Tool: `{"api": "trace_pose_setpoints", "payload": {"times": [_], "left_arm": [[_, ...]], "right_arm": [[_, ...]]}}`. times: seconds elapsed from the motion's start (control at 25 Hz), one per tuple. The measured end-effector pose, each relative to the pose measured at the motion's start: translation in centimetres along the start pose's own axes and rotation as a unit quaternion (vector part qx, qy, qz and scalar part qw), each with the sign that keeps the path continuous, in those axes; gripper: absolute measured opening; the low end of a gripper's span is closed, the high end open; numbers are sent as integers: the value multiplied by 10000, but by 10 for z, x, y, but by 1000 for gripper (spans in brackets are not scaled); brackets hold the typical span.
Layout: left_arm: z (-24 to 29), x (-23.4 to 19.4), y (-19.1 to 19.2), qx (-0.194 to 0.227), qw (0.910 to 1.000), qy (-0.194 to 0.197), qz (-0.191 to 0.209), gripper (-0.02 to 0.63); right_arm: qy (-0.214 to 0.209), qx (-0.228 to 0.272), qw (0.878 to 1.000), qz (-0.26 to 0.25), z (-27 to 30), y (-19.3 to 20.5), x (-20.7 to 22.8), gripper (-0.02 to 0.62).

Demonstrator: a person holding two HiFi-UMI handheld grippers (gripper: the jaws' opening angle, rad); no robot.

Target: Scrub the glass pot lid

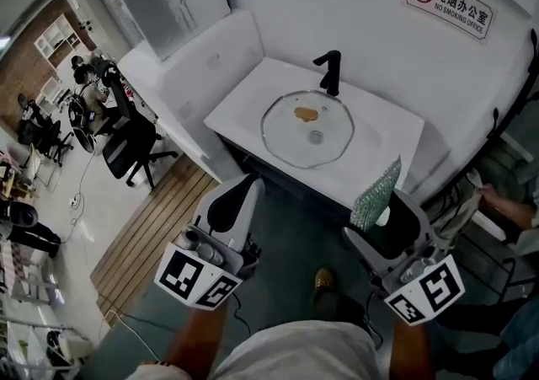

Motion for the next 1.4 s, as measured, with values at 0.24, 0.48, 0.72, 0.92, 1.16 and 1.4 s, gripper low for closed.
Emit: {"api": "trace_pose_setpoints", "payload": {"times": [0.24,0.48,0.72,0.92,1.16,1.4], "left_arm": [[59,-36,6,0,9998,-214,30,15],[96,-65,12,-62,9991,-410,25,15],[111,-86,11,-109,9987,-499,-29,15],[123,-107,5,-152,9990,-407,-43,15],[145,-145,7,-313,9992,-242,-29,15],[171,-183,8,-438,9990,-40,-44,17]], "right_arm": [[-200,-94,9998,29,40,22,56,339],[-454,-218,9987,26,76,37,89,339],[-554,-376,9977,53,98,45,97,339],[-463,-480,9978,4,118,47,101,339],[-259,-606,9978,-116,153,54,111,339],[-107,-884,9956,-300,188,63,124,339]]}}
Point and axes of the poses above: the fingertips, and each gripper's own axes: z forward along the fingers, x to its right, y out of its underside, the point moved 2 cm from there along -z, backward along the fingers, and after that the axes turned 15 degrees about -z, right-handed, at the moved point
